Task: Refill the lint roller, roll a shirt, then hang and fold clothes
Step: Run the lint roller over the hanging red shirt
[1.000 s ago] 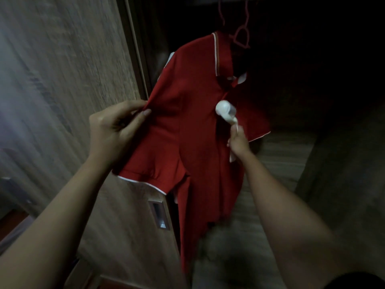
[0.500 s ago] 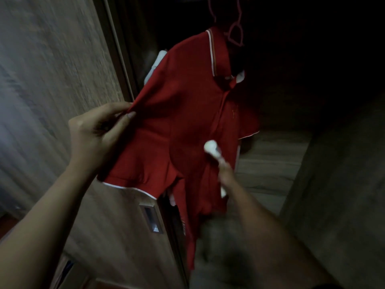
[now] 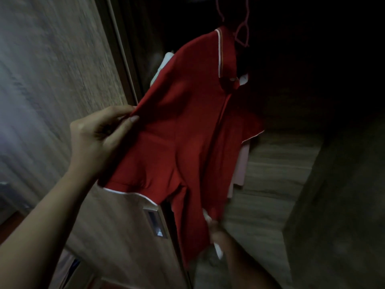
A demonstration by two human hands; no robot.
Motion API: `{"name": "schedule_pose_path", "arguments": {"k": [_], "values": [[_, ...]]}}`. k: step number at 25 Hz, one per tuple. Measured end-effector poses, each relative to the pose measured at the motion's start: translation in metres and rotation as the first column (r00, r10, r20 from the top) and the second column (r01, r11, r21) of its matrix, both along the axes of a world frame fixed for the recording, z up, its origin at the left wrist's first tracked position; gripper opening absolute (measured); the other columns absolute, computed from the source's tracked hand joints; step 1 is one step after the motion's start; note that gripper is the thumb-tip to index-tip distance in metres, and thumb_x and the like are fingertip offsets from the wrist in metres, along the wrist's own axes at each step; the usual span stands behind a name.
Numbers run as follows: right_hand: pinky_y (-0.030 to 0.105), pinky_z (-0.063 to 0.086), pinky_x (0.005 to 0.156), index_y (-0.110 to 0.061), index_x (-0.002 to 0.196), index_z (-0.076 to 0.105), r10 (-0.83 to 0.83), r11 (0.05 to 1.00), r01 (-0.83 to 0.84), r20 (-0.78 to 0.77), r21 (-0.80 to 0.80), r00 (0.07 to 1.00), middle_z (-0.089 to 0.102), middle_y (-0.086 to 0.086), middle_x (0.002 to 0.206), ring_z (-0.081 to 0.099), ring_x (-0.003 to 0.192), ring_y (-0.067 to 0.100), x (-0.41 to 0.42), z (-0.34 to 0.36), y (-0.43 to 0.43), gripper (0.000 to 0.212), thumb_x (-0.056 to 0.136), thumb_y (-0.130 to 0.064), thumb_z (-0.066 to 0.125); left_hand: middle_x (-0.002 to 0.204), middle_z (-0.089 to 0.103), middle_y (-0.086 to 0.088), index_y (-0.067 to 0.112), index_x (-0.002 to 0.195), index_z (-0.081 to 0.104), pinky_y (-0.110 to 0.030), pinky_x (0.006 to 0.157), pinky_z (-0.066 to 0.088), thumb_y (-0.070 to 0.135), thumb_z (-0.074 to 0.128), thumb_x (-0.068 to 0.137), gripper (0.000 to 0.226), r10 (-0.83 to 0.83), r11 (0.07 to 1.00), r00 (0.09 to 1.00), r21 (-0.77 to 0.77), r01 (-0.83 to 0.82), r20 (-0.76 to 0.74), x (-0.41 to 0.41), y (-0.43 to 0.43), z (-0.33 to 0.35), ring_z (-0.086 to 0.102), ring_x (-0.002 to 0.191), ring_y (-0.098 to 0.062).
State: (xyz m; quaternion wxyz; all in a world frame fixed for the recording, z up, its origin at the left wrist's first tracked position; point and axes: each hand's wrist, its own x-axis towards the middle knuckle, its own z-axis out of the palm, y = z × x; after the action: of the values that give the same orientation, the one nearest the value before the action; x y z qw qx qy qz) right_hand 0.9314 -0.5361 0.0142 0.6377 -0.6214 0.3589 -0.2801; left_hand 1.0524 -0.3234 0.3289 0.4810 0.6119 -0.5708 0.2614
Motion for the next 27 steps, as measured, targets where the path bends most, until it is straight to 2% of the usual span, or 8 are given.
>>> {"name": "schedule_pose_path", "arguments": {"k": [4, 8, 11, 15, 19, 20, 23, 27], "values": [[0.029, 0.037, 0.094, -0.013, 0.131, 0.048, -0.034, 0.991, 0.004, -0.222, -0.135, 0.975, 0.056, 0.014, 0.130, 0.053, 0.118, 0.024, 0.001, 0.037, -0.002, 0.043, 0.099, -0.037, 0.033, 0.089, 0.059, 0.045, 0.025, 0.101, 0.069, -0.022, 0.072, 0.049, 0.037, 0.060, 0.089, 0.019, 0.001, 1.000, 1.000, 0.004, -0.001, -0.016, -0.002, 0.000, 0.001, 0.058, 0.078, 0.015], [0.029, 0.033, 0.065, -0.008, 0.113, 0.048, -0.126, 0.883, 0.107, -0.009, -0.457, 0.992, 0.054, 0.006, 0.076, 0.053, 0.073, 0.024, -0.002, 0.186, -0.025, 0.033, 0.101, -0.030, 0.028, 0.087, 0.061, 0.041, 0.020, 0.100, 0.070, -0.029, 0.072, 0.051, 0.036, 0.060, 0.089, 0.022, -0.020, 0.999, 0.999, -0.026, 0.019, -0.046, -0.003, -0.003, -0.001, 0.060, 0.078, 0.007], [0.034, 0.029, 0.057, -0.011, 0.102, 0.046, -0.125, 0.801, 0.187, 0.146, -0.569, 0.981, 0.049, 0.003, 0.067, 0.046, 0.057, 0.018, -0.001, 0.236, -0.014, 0.021, 0.100, -0.026, 0.032, 0.088, 0.060, 0.044, 0.012, 0.100, 0.070, -0.021, 0.073, 0.049, 0.033, 0.061, 0.089, 0.025, 0.002, 0.999, 0.999, -0.044, -0.003, -0.035, -0.002, -0.004, -0.002, 0.059, 0.079, 0.013], [0.029, 0.037, 0.060, -0.012, 0.105, 0.049, -0.084, 0.899, 0.050, -0.059, -0.435, 0.995, 0.060, 0.007, 0.076, 0.058, 0.067, 0.021, -0.001, 0.107, 0.039, 0.020, 0.098, -0.028, 0.039, 0.089, 0.057, 0.048, 0.014, 0.100, 0.070, -0.010, 0.075, 0.045, 0.028, 0.062, 0.088, 0.020, -0.004, 0.999, 1.000, -0.036, 0.004, -0.009, -0.002, -0.003, -0.001, 0.057, 0.081, 0.018], [0.035, 0.047, 0.076, -0.016, 0.115, 0.050, 0.019, 0.929, -0.134, -0.318, -0.346, 0.948, 0.068, 0.011, 0.098, 0.065, 0.092, 0.029, -0.036, 0.020, 0.082, 0.072, 0.079, -0.074, 0.027, 0.089, 0.056, 0.049, 0.012, 0.100, 0.071, -0.009, 0.077, 0.045, 0.027, 0.063, 0.088, 0.021, -0.003, 0.999, 1.000, -0.041, 0.002, -0.007, -0.003, -0.004, -0.001, 0.056, 0.083, 0.020], [0.037, 0.047, 0.073, -0.014, 0.111, 0.051, -0.023, 0.915, -0.094, -0.284, -0.393, 0.959, 0.068, 0.011, 0.094, 0.065, 0.087, 0.029, -0.033, 0.035, 0.074, 0.068, 0.081, -0.072, 0.029, 0.089, 0.057, 0.048, 0.013, 0.100, 0.071, -0.010, 0.077, 0.045, 0.028, 0.062, 0.088, 0.021, -0.003, 0.999, 1.000, -0.037, 0.003, -0.012, -0.003, -0.004, -0.001, 0.057, 0.083, 0.019], [0.030, 0.035, 0.055, -0.014, 0.097, 0.046, -0.067, 0.888, 0.037, -0.048, -0.458, 0.997, 0.056, 0.000, 0.065, 0.053, 0.054, 0.013, -0.014, 0.135, 0.044, 0.015, 0.098, -0.027, 0.039, 0.089, 0.057, 0.048, 0.014, 0.101, 0.070, -0.014, 0.076, 0.047, 0.028, 0.062, 0.088, 0.021, -0.001, 0.999, 1.000, -0.039, 0.000, -0.018, -0.004, -0.004, -0.002, 0.058, 0.083, 0.017], [0.021, 0.028, 0.044, -0.008, 0.104, 0.045, 0.004, 0.776, 0.107, 0.174, -0.622, 0.985, 0.045, -0.002, 0.060, 0.040, 0.042, 0.006, -0.004, 0.234, 0.029, 0.017, 0.099, -0.021, 0.035, 0.089, 0.058, 0.046, 0.013, 0.100, 0.071, -0.018, 0.075, 0.049, 0.029, 0.063, 0.089, 0.022, 0.011, 0.998, 1.000, -0.066, -0.013, -0.024, -0.004, -0.005, -0.003, 0.059, 0.082, 0.015]]}}
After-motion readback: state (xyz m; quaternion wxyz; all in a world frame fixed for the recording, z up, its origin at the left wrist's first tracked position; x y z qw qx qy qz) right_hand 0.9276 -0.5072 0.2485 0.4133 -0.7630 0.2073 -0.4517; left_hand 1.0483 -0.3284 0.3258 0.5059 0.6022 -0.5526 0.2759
